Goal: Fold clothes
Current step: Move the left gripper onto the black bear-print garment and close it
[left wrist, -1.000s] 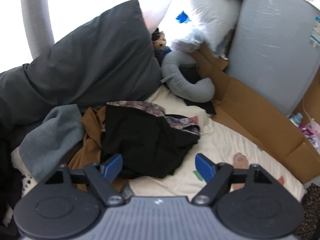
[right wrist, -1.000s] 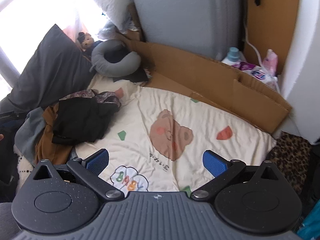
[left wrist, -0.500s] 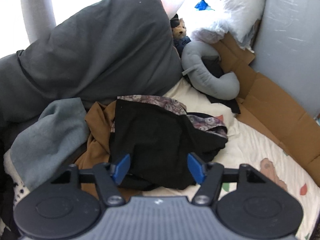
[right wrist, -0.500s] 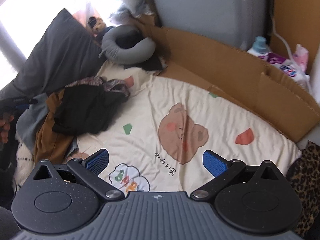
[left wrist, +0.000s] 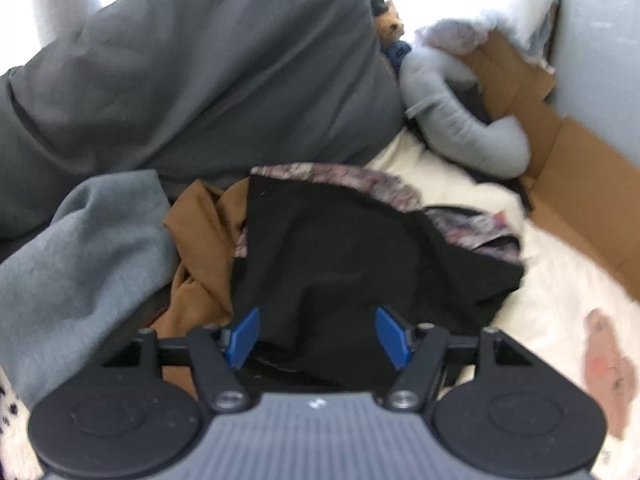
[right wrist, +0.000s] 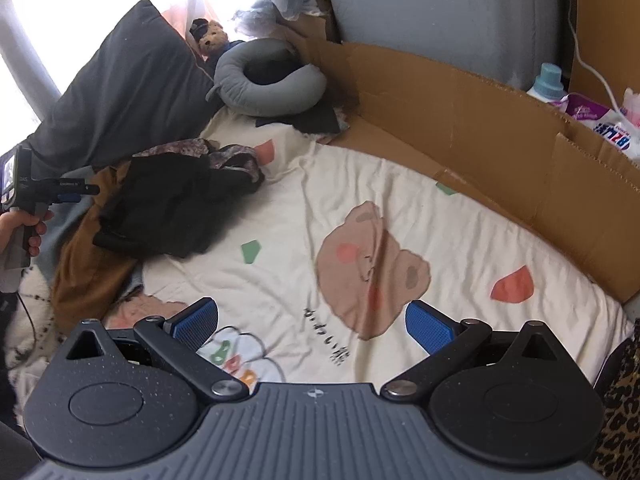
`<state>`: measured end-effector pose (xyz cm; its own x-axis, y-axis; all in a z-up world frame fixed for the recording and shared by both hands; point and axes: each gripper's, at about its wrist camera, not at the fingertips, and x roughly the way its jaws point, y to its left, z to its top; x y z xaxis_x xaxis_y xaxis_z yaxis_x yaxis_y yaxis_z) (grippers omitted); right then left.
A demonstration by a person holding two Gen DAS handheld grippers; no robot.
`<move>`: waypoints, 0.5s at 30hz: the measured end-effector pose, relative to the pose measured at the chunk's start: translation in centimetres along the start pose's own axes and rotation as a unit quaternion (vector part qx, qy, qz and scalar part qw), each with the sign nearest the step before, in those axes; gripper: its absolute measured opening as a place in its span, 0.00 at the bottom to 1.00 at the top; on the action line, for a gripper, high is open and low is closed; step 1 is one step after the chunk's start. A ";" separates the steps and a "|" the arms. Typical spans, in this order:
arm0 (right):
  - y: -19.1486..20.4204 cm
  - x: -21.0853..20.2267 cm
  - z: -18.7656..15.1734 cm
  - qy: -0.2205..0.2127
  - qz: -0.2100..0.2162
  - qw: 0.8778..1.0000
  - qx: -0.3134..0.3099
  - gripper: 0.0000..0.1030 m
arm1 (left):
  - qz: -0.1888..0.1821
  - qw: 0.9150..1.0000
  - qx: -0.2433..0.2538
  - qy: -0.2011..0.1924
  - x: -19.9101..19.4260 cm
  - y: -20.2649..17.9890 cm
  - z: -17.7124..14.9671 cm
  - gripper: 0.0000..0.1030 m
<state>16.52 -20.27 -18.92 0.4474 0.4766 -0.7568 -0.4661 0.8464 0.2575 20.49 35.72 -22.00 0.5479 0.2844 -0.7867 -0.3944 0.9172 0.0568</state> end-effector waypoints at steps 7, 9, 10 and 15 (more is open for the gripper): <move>-1.9 2.6 -2.1 0.003 0.008 1.000 0.011 1.00 | 0.000 1.000 -0.028 -0.009 3.9 2.0 -0.9 0.64; -2.2 3.6 -2.6 0.013 0.000 1.000 0.019 1.00 | -0.005 0.999 -0.037 -0.009 4.9 2.4 -0.8 0.63; -2.3 4.0 -2.9 0.016 -0.002 1.000 0.024 1.00 | -0.007 0.999 -0.040 -0.008 5.4 2.5 -0.8 0.59; -2.4 5.2 -4.1 0.028 0.002 0.999 0.029 1.00 | -0.013 0.999 -0.048 0.003 7.4 2.6 -0.9 0.25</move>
<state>16.88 -20.78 -25.95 0.4020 0.4669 -0.7877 -0.4217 0.8580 0.2934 22.89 39.98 -28.21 0.5540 0.2588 -0.7913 -0.4487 0.8934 -0.0219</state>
